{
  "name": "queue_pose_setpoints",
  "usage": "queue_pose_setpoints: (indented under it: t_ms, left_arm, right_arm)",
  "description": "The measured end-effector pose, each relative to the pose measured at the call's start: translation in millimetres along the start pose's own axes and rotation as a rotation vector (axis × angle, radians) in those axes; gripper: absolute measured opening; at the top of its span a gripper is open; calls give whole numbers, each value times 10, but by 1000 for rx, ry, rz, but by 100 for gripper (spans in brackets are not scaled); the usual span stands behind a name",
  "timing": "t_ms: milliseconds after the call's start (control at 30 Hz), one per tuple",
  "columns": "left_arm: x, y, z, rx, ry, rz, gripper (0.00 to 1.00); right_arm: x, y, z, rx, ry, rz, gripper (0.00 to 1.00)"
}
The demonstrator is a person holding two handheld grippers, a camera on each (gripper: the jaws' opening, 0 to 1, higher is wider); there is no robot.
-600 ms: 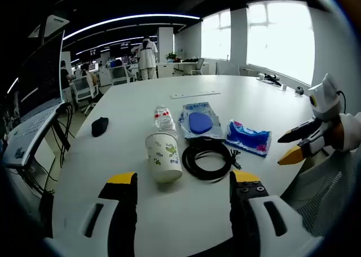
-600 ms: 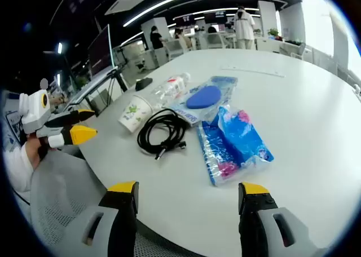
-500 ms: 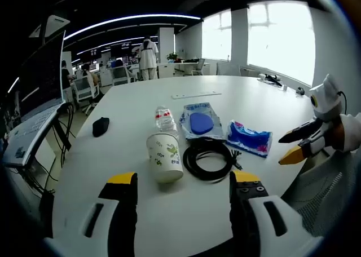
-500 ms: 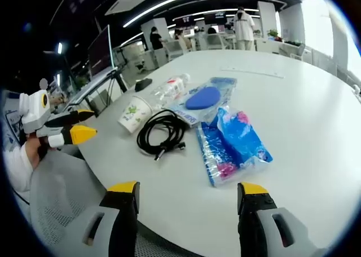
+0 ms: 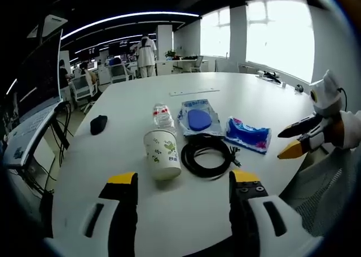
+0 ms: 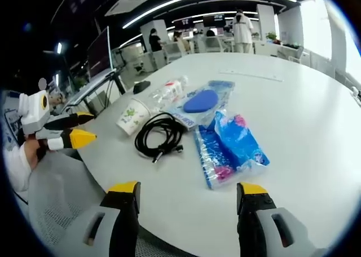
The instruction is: Arrange the tabletop items into an orderly group along one side of the table until the central work area is clear of visible clutter.
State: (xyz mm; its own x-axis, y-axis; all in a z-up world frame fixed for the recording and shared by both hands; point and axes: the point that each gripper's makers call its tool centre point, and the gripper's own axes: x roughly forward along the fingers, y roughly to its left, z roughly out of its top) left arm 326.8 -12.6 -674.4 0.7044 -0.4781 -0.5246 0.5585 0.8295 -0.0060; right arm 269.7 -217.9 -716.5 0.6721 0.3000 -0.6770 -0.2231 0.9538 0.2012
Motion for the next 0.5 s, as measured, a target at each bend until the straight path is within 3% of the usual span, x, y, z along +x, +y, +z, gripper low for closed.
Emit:
queue_pose_setpoints:
  t_ms: [200,500]
  left_arm:
    - [10,-49,-10,12,7,-17,66]
    - [33,-85,-53,15,28,-32,65]
  right_arm:
    - [2,76,20,-64,-1,15,70]
    - [-13,-2,35,-33,-17,-7,69]
